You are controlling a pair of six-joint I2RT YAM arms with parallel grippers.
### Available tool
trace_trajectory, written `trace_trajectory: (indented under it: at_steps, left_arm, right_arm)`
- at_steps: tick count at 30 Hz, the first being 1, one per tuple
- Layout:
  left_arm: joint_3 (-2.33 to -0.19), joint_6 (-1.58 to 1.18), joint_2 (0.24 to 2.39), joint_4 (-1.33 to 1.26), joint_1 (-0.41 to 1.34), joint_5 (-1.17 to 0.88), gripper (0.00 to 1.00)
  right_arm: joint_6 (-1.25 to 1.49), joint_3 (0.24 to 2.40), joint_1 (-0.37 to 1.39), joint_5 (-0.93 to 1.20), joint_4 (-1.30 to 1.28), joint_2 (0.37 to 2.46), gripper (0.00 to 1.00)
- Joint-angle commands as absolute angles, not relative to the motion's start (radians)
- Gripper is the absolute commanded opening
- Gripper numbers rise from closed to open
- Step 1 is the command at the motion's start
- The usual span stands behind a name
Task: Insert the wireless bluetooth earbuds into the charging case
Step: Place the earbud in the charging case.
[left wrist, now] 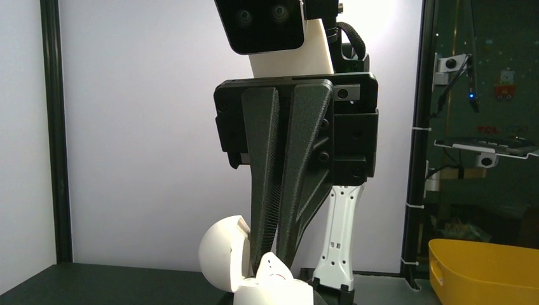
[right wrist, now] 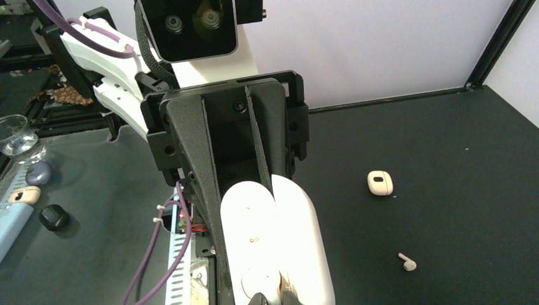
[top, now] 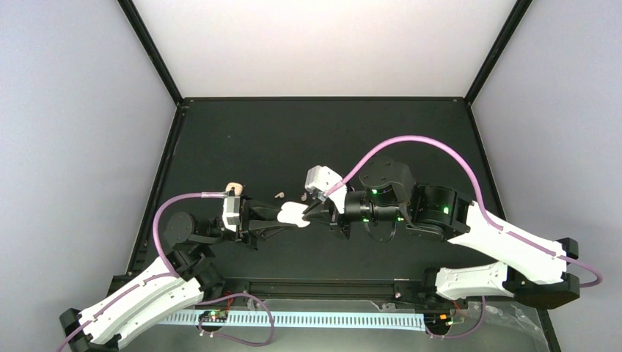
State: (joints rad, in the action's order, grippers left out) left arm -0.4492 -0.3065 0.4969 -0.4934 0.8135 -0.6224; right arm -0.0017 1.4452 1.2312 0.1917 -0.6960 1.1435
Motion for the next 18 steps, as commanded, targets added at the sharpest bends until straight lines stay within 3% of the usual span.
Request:
trace_trajectory:
  at_steps: [1,18]
  left_arm:
    - [-0.468,-0.287,0.488,-0.525,0.816,-0.602,0.02]
    - [-0.462,-0.267,0.506,-0.46,0.816,-0.604,0.02]
  right_arm:
    - [0.003,1.462,1.238,0.182,-0.707,1.148,0.04]
    - [-0.023,1.514,1.238,0.174,-0.746,1.138,0.01]
